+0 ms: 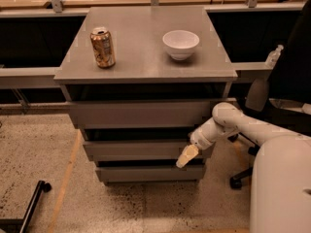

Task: Open middle drawer

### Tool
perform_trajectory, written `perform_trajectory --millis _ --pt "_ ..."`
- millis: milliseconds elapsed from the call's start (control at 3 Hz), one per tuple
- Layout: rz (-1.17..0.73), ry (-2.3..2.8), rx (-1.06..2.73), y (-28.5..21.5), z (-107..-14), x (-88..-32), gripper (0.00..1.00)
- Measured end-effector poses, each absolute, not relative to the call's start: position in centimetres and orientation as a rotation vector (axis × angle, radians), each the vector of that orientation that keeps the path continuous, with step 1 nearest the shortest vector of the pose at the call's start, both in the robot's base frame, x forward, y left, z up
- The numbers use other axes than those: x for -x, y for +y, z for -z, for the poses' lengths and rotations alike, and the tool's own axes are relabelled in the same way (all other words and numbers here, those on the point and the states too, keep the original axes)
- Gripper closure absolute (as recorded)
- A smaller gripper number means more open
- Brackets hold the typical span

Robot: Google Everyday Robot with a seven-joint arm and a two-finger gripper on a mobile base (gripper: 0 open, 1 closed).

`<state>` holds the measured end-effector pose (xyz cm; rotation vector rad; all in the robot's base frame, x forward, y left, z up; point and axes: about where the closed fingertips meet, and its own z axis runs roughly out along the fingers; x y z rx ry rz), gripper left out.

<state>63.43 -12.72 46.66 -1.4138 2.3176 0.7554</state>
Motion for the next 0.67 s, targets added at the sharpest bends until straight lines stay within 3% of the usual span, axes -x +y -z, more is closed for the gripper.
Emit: perform_trajectory --millis 333,667 --pt "-0.816 2.281 1.314 -12.71 -45.38 -63.54 0.0" --pt "-0.819 2.279 1.31 -12.71 -45.5 -63.54 0.15"
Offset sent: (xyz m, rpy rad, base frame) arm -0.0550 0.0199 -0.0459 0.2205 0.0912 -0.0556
